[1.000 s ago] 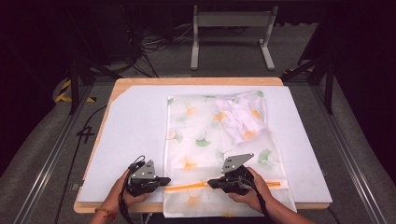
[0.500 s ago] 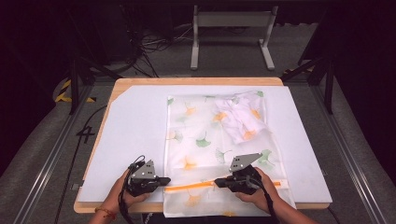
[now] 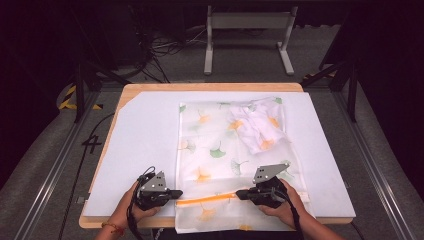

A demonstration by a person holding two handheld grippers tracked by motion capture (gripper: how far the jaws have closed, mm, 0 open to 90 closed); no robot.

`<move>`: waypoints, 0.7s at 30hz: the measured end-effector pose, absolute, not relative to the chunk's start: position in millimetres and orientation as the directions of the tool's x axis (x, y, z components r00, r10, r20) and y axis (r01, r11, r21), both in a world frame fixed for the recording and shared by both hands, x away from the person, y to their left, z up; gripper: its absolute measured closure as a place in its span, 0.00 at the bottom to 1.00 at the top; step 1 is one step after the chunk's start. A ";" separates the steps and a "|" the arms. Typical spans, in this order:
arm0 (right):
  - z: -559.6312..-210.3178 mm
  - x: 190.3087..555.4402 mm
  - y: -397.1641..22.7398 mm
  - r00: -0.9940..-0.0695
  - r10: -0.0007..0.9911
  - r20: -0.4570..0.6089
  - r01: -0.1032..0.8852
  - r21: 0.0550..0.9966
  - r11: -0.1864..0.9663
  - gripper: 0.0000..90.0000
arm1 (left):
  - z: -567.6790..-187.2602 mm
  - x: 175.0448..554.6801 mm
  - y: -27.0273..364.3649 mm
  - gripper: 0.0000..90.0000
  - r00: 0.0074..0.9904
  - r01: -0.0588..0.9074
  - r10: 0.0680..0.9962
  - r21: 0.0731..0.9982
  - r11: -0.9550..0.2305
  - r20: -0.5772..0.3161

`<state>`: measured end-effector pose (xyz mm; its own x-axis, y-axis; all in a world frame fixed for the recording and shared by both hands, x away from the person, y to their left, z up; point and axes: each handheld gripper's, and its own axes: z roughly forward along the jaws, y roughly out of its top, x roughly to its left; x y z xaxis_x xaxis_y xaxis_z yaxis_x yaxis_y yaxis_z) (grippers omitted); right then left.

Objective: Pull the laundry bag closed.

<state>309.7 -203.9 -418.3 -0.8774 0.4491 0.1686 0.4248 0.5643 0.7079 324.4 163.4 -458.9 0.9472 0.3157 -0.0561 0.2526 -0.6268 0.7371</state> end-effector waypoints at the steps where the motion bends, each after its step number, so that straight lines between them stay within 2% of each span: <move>1: -418.1 309.4 -205.3 -0.876 0.452 0.169 0.427 0.708 0.563 1.00 | -458.9 324.4 163.4 1.00 0.947 0.252 0.316 0.737 -0.627 -0.056; 21: -418.0 305.3 -234.8 -0.853 0.489 0.185 0.460 0.711 0.533 1.00 | -458.7 324.3 163.3 1.00 0.947 0.254 0.317 0.736 -0.627 -0.057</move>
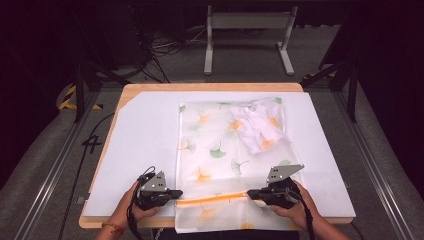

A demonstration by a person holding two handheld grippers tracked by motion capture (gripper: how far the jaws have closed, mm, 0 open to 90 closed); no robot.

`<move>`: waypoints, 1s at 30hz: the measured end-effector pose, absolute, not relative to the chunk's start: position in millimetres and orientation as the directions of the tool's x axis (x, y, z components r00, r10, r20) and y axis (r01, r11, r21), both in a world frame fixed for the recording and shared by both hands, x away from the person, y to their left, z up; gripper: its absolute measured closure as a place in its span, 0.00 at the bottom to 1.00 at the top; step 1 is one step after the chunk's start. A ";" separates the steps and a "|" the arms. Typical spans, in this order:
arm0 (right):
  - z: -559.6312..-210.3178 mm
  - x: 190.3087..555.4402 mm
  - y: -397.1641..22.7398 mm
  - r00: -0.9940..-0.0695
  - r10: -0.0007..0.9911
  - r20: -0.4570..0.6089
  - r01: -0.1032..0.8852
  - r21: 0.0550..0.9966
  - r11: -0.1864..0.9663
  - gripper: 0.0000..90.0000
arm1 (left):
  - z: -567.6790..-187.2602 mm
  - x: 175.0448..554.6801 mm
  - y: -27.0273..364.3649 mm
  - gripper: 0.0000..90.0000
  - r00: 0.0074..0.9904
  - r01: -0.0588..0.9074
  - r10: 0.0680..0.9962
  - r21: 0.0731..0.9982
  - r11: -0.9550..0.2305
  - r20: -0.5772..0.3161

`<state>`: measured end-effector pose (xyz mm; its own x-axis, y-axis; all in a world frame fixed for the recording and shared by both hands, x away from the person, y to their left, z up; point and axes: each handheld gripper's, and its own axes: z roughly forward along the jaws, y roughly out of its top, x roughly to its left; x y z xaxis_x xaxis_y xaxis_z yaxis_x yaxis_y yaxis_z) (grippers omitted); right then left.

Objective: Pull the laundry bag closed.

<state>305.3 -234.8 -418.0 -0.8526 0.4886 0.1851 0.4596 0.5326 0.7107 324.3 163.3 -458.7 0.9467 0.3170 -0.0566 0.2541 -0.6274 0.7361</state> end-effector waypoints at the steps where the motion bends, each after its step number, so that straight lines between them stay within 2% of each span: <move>1: -418.4 305.1 -235.4 -0.855 0.484 0.186 0.457 0.711 0.534 1.00 | -458.7 324.4 163.3 1.00 0.947 0.254 0.316 0.736 -0.628 -0.057; 12: -415.6 303.7 -241.6 -0.855 0.487 0.180 0.453 0.718 0.529 1.00 | -458.3 324.9 163.1 1.00 0.949 0.250 0.312 0.734 -0.632 -0.055; 30: -421.4 301.8 -266.3 -0.823 0.532 0.201 0.501 0.697 0.512 1.00 | -457.6 325.0 163.7 1.00 0.946 0.253 0.320 0.729 -0.636 -0.049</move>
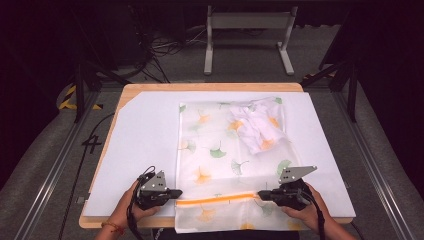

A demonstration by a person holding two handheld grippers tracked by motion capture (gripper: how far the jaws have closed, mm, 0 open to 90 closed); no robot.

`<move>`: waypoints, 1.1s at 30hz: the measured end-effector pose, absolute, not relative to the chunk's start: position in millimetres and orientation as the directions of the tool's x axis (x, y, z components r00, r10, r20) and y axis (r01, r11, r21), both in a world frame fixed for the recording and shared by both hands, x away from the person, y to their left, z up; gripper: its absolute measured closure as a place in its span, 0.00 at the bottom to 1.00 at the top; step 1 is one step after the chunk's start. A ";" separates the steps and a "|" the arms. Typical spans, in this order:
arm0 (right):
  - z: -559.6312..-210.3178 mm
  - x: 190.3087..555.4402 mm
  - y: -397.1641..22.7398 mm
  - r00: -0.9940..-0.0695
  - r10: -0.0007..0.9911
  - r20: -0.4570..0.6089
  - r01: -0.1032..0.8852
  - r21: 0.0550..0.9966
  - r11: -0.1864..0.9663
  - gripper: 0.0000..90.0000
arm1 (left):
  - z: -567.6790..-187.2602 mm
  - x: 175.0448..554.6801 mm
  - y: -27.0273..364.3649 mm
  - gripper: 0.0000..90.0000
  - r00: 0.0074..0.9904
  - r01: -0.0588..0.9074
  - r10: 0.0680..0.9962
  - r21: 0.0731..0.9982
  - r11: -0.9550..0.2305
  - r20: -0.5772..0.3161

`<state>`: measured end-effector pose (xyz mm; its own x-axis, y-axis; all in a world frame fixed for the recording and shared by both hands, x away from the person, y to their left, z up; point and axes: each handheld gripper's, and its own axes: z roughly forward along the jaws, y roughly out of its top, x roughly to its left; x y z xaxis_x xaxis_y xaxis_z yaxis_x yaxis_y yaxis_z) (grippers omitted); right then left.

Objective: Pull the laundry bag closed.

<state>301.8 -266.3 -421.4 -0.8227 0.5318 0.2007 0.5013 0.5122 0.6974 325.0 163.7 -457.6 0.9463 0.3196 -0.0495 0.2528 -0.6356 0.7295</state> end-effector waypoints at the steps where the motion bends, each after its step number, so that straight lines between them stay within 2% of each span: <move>1: -421.8 301.5 -268.5 -0.819 0.538 0.200 0.505 0.696 0.510 1.00 | -457.6 325.0 163.7 1.00 0.946 0.253 0.320 0.730 -0.635 -0.049; 33: -417.1 292.4 -340.3 -0.728 0.664 0.173 0.570 0.691 0.445 1.00 | -457.7 325.3 163.7 1.00 0.946 0.255 0.319 0.731 -0.633 -0.053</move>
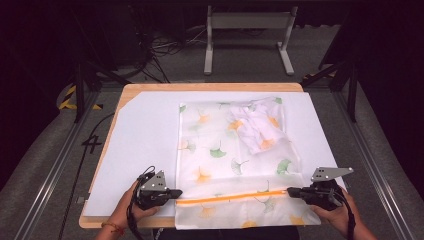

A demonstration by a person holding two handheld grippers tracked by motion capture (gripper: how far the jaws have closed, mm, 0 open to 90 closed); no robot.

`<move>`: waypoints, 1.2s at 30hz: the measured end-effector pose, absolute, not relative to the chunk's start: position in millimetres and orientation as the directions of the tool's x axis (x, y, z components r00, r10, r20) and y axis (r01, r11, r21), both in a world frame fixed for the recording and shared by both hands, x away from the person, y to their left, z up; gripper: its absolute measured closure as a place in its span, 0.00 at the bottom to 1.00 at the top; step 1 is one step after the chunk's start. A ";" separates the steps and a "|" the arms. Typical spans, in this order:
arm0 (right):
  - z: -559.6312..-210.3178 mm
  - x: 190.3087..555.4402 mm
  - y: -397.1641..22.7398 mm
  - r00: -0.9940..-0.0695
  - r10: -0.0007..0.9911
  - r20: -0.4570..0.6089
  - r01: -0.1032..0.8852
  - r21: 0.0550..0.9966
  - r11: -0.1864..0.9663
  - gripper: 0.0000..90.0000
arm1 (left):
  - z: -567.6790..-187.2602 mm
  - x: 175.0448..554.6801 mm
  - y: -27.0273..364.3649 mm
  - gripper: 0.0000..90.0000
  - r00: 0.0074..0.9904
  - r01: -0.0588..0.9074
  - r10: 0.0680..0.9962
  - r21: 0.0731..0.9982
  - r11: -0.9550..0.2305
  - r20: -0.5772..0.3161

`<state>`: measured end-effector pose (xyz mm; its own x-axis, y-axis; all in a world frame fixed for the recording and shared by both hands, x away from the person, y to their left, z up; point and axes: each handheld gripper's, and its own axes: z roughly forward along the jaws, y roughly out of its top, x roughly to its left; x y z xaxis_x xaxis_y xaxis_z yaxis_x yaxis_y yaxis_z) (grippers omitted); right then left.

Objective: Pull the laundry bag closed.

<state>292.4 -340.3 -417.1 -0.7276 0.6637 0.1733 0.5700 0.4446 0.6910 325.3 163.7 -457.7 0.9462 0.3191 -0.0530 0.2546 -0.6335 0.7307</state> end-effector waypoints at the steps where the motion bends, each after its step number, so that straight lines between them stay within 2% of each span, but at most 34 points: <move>1: -417.1 291.6 -341.9 -0.724 0.668 0.171 0.572 0.690 0.444 1.00 | -457.8 325.4 163.8 1.00 0.946 0.256 0.319 0.731 -0.632 -0.055; 22: -416.5 279.4 -385.0 -0.637 0.750 0.179 0.621 0.696 0.361 1.00 | -457.9 325.8 164.0 1.00 0.946 0.260 0.319 0.731 -0.631 -0.061; 36: -416.4 279.6 -386.4 -0.651 0.741 0.163 0.602 0.705 0.374 1.00 | -458.1 325.4 164.6 1.00 0.942 0.268 0.330 0.735 -0.623 -0.064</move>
